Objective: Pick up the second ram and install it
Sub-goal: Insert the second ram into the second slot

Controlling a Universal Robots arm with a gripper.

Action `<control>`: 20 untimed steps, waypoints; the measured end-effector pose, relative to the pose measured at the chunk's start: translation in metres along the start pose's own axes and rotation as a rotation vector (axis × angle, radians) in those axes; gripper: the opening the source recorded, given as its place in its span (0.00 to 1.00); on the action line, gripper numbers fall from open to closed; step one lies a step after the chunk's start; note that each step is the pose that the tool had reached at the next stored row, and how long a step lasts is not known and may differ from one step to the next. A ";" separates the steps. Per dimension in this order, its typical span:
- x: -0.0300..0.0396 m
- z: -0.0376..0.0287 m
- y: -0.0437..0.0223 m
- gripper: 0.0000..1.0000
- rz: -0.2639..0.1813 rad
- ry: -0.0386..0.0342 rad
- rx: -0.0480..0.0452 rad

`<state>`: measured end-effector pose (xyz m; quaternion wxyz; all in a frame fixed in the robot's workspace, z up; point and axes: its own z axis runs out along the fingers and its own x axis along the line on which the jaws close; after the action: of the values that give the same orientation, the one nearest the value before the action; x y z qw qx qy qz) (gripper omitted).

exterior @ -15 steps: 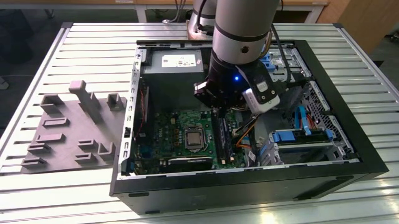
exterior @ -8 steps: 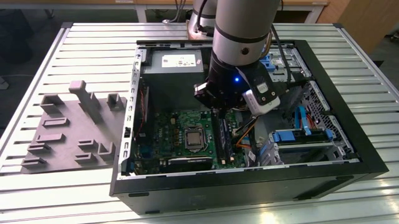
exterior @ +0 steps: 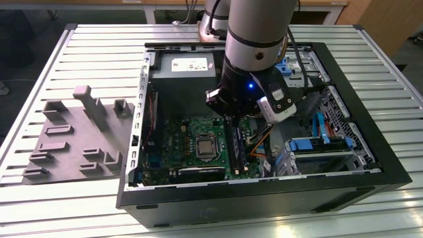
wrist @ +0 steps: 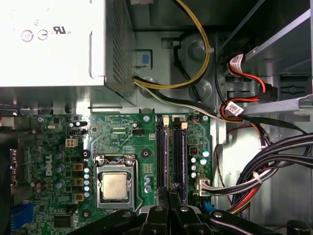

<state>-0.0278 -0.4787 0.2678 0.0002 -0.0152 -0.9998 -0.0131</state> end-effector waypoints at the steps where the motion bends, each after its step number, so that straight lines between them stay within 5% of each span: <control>1: 0.0000 0.0004 0.0000 0.12 0.000 0.0000 0.0000; 20: 0.0000 0.0044 -0.0003 0.12 0.000 0.0000 0.0001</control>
<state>-0.0278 -0.4788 0.2635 0.0002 -0.0152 -0.9998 -0.0131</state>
